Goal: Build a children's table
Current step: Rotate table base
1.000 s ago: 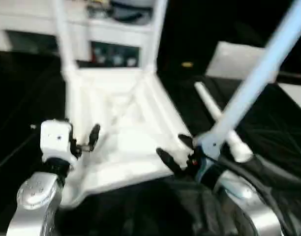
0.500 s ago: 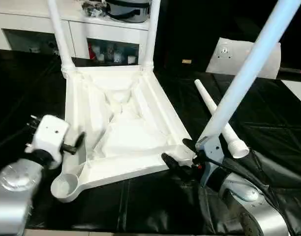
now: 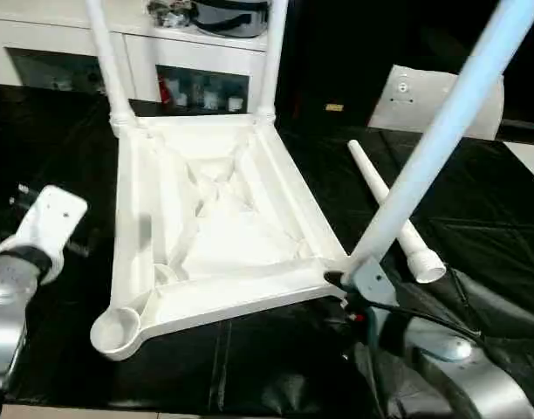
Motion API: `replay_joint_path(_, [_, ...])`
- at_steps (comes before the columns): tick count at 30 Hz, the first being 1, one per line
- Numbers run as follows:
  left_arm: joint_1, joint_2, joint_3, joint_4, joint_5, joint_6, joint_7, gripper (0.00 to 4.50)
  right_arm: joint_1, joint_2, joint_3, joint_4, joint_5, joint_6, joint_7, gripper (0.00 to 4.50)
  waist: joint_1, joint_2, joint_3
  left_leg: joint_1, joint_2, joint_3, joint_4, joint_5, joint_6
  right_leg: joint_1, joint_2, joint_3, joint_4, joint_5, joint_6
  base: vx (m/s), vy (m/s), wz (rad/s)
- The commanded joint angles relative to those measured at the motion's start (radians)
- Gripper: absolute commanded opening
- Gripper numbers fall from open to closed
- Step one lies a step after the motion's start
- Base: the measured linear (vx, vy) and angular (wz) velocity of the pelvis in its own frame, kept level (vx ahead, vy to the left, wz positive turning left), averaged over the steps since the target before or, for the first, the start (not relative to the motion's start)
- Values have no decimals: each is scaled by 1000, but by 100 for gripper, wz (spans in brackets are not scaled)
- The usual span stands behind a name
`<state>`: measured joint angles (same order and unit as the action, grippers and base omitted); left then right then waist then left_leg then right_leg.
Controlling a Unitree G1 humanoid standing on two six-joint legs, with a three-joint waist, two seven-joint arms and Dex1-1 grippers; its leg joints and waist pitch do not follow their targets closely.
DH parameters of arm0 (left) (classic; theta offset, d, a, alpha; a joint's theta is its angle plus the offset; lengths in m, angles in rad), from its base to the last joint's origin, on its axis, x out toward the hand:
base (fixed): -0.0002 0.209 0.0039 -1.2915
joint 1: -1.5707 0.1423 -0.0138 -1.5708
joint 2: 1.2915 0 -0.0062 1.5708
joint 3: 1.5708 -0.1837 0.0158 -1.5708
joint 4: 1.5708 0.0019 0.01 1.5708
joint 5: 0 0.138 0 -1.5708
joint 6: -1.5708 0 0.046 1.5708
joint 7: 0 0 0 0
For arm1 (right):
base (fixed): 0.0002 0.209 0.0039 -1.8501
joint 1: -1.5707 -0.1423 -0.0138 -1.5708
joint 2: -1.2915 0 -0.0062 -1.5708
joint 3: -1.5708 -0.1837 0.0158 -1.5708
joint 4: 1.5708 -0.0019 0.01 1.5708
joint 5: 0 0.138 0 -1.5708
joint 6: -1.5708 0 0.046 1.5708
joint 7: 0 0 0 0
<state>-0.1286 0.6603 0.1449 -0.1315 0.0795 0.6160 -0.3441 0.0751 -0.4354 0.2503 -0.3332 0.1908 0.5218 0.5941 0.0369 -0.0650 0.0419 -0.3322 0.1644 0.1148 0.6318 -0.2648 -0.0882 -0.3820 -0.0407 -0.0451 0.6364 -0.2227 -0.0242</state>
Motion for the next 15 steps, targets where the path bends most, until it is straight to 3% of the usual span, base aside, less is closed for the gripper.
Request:
replay_joint_path(1, [-25,-6,4,0,-34,-38,-34,440,1,-24,1,1,-11,11,14,450,-2,32,-32,-13,56,-11,-98,-111,20,47,-93,59,-77,-101,-202,0,0,0])
replay_joint_path(5, [-43,28,-27,17,-62,-86,-126,440,7,-33,13,103,-32,-56,34,450,-4,31,-30,-12,55,-8,-99,-148,20,42,-95,60,-86,-175,-195,0,0,0])
replay_joint_path(7, [-41,55,-52,24,-74,-88,-191,405,3,-31,22,146,-38,-83,41,450,-7,31,-27,-13,57,-10,-104,-178,17,40,-95,61,-87,-221,-182,0,0,0])
replay_joint_path(9, [-39,89,-86,36,-79,-74,-256,405,-22,-7,40,227,-59,-121,34,450,-11,32,-25,-13,55,-11,-105,-199,13,37,-95,61,-90,-257,-176,0,0,0])
replay_joint_path(14, [-63,122,-156,82,-103,-93,-386,363,-123,92,85,443,-117,-187,-28,450,-29,27,-18,-8,54,-18,-111,-325,-11,22,-100,58,-109,-456,-138,0,0,0])
replay_joint_path(15, [-72,130,-178,98,-96,-111,-411,361,-151,119,97,505,-131,-210,-40,450,-33,29,-16,-5,53,-21,-111,-354,-13,15,-103,58,-114,-510,-127,-52,-3,-6])
